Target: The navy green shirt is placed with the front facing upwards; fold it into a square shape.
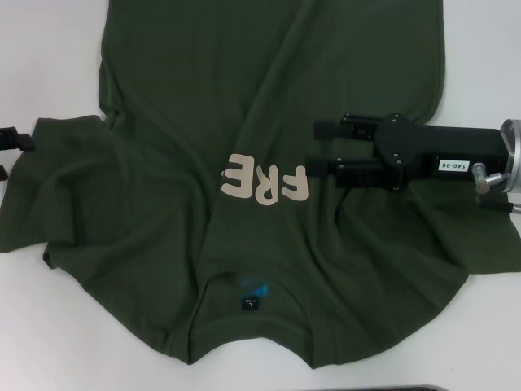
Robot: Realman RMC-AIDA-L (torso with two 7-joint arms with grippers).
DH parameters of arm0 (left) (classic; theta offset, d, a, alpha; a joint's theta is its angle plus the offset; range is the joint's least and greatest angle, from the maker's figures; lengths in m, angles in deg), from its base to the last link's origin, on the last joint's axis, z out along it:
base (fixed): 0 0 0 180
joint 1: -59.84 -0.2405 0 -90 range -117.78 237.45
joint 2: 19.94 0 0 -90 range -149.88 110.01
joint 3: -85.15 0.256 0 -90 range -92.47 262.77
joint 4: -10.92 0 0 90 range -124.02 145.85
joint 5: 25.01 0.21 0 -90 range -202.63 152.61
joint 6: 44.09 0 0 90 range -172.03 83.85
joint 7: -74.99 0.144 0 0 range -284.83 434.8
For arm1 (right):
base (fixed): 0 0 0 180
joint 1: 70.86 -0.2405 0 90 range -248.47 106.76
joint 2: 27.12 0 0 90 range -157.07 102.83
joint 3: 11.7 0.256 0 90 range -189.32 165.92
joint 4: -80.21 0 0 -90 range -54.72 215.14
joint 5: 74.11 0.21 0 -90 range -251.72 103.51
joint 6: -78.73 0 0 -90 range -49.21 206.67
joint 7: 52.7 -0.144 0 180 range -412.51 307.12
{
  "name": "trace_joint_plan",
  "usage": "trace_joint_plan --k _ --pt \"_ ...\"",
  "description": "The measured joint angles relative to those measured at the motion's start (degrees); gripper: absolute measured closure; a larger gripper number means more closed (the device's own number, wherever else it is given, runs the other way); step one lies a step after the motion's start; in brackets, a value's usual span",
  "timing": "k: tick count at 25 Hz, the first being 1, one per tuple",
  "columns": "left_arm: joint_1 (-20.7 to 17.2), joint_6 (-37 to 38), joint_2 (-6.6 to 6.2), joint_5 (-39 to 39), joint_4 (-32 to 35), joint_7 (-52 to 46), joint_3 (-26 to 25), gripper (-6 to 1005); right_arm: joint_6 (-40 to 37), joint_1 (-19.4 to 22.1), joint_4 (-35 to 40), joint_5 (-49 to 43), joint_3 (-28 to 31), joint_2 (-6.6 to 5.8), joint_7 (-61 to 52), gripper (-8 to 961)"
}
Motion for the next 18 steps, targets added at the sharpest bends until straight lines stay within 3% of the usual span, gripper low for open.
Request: trace_joint_plan --k 18 --pt "1.3 0.4 0.17 0.0 1.4 0.0 1.9 309 -0.2 -0.1 0.0 -0.1 0.0 -0.06 0.2 130"
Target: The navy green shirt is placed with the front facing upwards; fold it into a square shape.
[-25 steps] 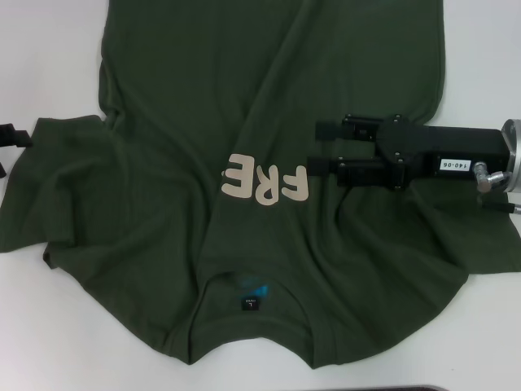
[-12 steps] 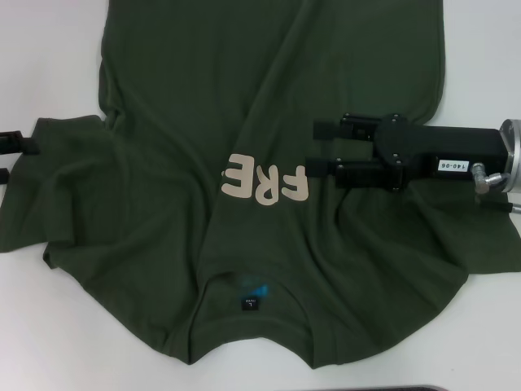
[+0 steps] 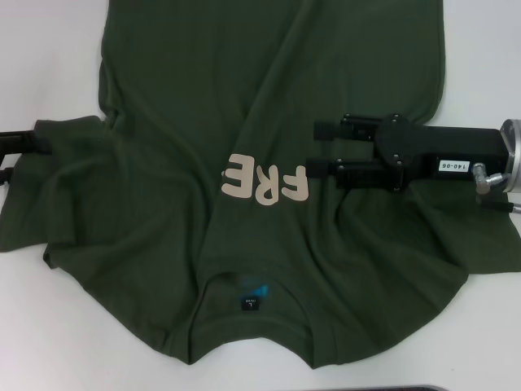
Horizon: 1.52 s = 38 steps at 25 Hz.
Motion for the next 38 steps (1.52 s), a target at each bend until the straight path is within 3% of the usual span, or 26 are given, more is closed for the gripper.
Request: trace_joint_plan --k 9,19,34,37,38 --pt "0.7 1.6 0.58 -0.1 0.0 -0.1 0.6 316 0.0 0.1 0.0 0.0 0.0 0.00 0.0 130" --pt "1.4 6.8 0.20 0.5 -3.0 -0.8 0.8 325 0.2 0.2 0.0 0.0 0.0 0.00 0.0 130" --pt "1.7 6.8 0.31 2.8 -3.4 -2.1 0.8 822 0.1 0.2 0.0 0.1 0.4 0.00 0.0 131" --pt "1.6 7.7 0.13 2.8 -3.5 -1.9 0.5 950 0.0 0.2 0.0 0.1 0.4 0.00 0.0 131" --pt "1.4 8.8 -0.65 2.5 -3.6 -1.8 -0.2 993 0.0 0.2 0.0 0.1 0.4 0.00 0.0 131"
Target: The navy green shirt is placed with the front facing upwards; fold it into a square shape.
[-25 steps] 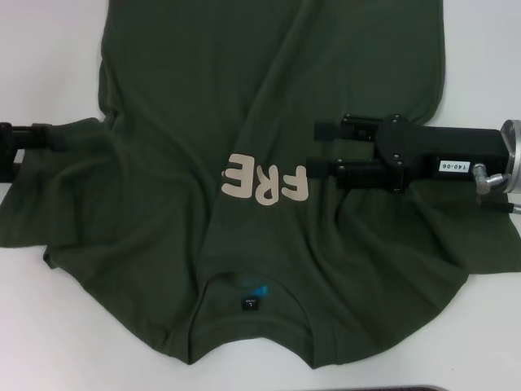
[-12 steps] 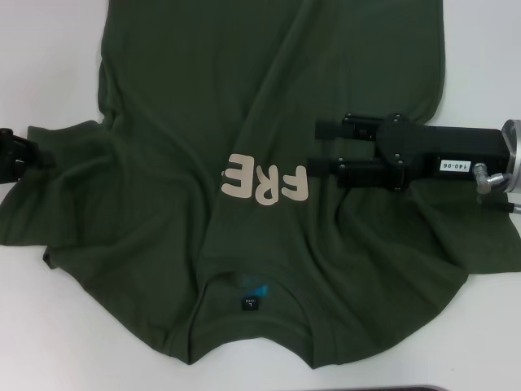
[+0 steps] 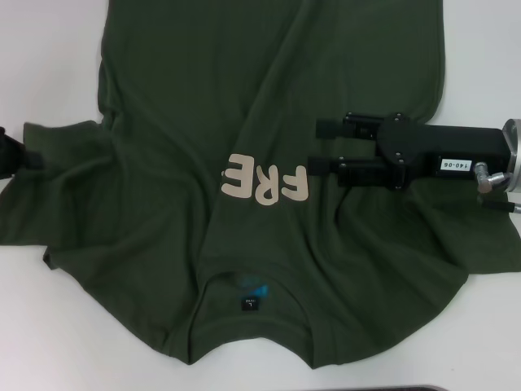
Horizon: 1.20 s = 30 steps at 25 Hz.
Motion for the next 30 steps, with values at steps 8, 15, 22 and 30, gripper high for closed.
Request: trace_joint_plan --k 8,15,22,30 --pt "-1.4 1.1 -3.16 0.0 -0.1 -0.4 -4.0 993 0.2 0.1 -0.2 0.0 0.0 0.00 0.0 131" --pt "-1.2 2.0 -4.97 0.0 -0.8 -1.0 -5.7 992 0.5 -0.1 -0.2 0.0 -0.3 0.00 0.0 130" --pt "0.0 4.9 -5.91 0.3 -4.3 -3.3 -5.1 992 0.5 -0.1 -0.2 -0.1 -0.4 0.00 0.0 130" --pt "2.2 12.3 -3.83 -0.1 -4.1 -3.3 -4.9 993 0.6 -0.1 -0.2 -0.3 -0.4 0.00 0.0 130"
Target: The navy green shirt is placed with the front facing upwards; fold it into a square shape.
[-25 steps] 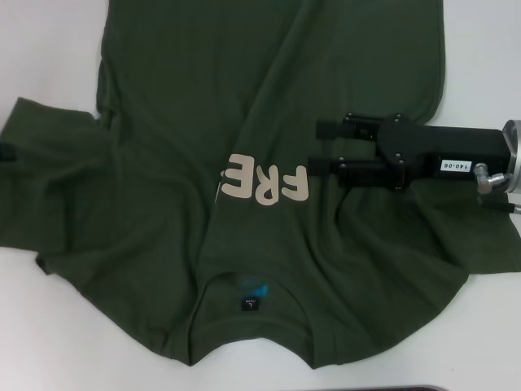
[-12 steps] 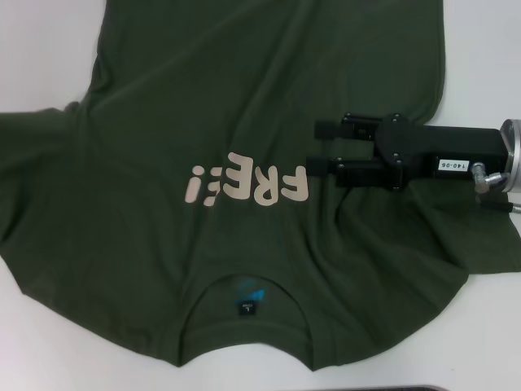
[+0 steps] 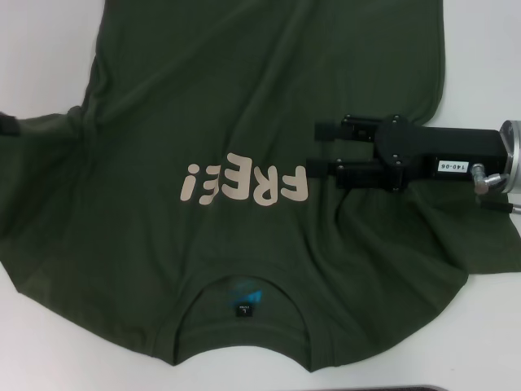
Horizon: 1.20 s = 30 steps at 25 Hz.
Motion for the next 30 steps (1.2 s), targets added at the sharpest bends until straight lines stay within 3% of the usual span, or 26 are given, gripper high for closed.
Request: trace_joint_plan --k 10,17,25,30 --pt "3.2 1.7 5.40 -1.0 -0.3 -1.0 -0.3 973 0.5 0.3 -0.3 0.0 -0.1 0.00 0.0 130" --pt "4.5 -2.2 9.27 -1.4 -0.3 -1.1 0.4 954 0.6 0.4 -0.7 0.0 -0.1 -0.09 0.0 130" --pt "6.2 -4.7 10.90 -1.3 0.4 -0.9 1.5 932 0.6 0.3 -0.7 0.0 -0.1 -0.09 0.0 129" --pt "6.5 -8.9 11.44 -1.0 1.9 0.8 6.7 918 0.6 0.3 -0.7 0.0 -0.1 -0.09 0.0 129"
